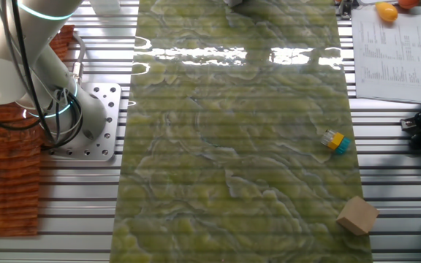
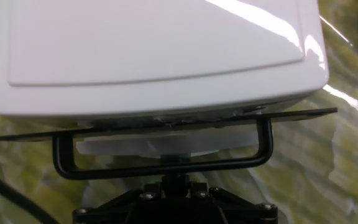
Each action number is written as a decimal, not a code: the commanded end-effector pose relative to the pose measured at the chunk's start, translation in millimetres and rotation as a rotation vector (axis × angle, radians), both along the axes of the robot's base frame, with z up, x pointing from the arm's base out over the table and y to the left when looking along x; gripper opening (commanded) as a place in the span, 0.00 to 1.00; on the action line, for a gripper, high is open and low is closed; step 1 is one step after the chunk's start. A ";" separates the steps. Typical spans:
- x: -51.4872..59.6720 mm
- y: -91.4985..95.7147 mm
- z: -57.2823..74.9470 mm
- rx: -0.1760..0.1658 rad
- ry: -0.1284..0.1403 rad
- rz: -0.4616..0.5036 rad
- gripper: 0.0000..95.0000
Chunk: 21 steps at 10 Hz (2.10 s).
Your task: Put things in the drawer
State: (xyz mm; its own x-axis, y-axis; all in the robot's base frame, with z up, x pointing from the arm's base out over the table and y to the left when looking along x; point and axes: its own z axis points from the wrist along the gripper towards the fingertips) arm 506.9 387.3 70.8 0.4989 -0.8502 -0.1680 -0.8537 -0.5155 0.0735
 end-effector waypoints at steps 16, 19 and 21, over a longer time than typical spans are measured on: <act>-7.3 5.1 -0.3 0.030 0.014 -0.041 0.00; -8.6 5.6 1.9 0.038 -0.045 0.037 0.00; -8.8 6.1 1.6 0.039 -0.077 0.065 0.00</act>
